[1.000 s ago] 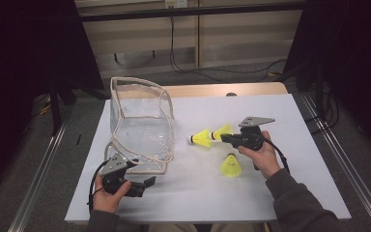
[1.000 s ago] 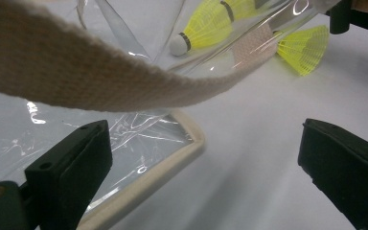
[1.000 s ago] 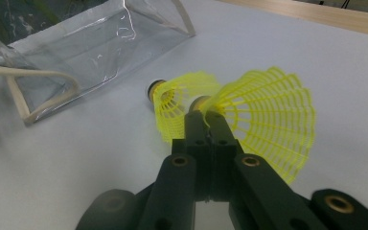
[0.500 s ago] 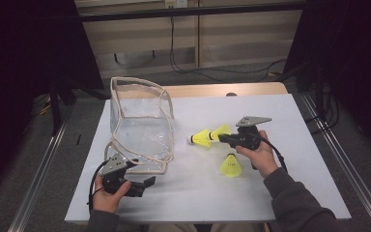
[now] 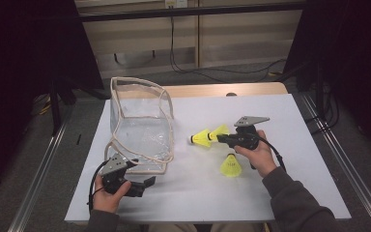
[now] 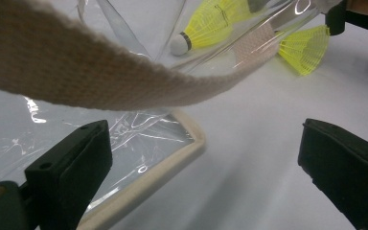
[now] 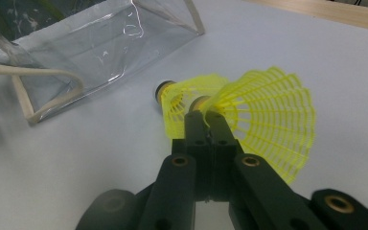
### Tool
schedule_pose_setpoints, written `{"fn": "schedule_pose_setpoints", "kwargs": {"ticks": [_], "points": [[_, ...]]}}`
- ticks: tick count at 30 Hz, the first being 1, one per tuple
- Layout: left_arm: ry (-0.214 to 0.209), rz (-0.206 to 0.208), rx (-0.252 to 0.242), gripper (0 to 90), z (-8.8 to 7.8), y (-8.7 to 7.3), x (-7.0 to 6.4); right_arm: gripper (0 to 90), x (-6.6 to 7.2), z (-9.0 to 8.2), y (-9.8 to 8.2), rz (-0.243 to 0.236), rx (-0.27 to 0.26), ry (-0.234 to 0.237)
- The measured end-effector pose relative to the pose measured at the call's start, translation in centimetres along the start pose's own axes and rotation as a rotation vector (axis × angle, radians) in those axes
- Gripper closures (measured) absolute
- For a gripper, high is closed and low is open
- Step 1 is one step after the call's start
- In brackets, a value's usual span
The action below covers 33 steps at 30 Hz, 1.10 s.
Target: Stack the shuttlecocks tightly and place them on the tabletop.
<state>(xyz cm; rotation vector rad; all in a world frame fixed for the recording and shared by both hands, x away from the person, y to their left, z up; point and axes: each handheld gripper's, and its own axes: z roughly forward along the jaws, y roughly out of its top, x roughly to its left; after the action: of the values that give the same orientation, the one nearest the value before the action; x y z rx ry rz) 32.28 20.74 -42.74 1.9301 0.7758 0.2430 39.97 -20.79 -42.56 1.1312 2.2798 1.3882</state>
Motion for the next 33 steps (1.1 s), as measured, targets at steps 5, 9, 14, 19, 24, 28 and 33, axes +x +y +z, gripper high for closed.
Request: {"fn": "schedule_pose_setpoints", "kwargs": {"ticks": [5, 9, 14, 19, 24, 28, 33], "points": [[0.0, 0.0, 0.0, 4.6, 0.0, 0.0, 0.0, 89.9, 0.1, 0.2, 0.1, -0.003, 0.004, 0.003], [0.001, 0.001, -0.001, 4.6, 0.0, 0.0, 0.0, 89.9, 0.1, 0.5, 0.2, -0.005, 0.009, 0.004], [-0.001, -0.001, -0.003, 4.6, 0.0, 0.0, 0.0, 89.9, 0.1, 0.7, 0.4, -0.011, 0.009, 0.004], [-0.001, -0.001, -0.001, 4.6, 0.0, 0.0, 0.0, 89.9, 0.1, 0.8, 0.7, -0.019, 0.011, 0.008], [-0.001, 0.0, 0.0, 4.6, 0.0, 0.0, 0.0, 89.9, 0.2, 1.0, 0.9, -0.026, 0.013, 0.011], [-0.002, -0.001, -0.001, 4.6, 0.0, 0.0, 0.0, 89.9, 0.3, 1.1, 1.1, -0.032, 0.017, 0.013], [-0.002, 0.0, 0.001, 4.6, 0.0, 0.0, 0.0, 89.9, 0.4, 1.5, 1.1, -0.041, 0.031, 0.019]]}}
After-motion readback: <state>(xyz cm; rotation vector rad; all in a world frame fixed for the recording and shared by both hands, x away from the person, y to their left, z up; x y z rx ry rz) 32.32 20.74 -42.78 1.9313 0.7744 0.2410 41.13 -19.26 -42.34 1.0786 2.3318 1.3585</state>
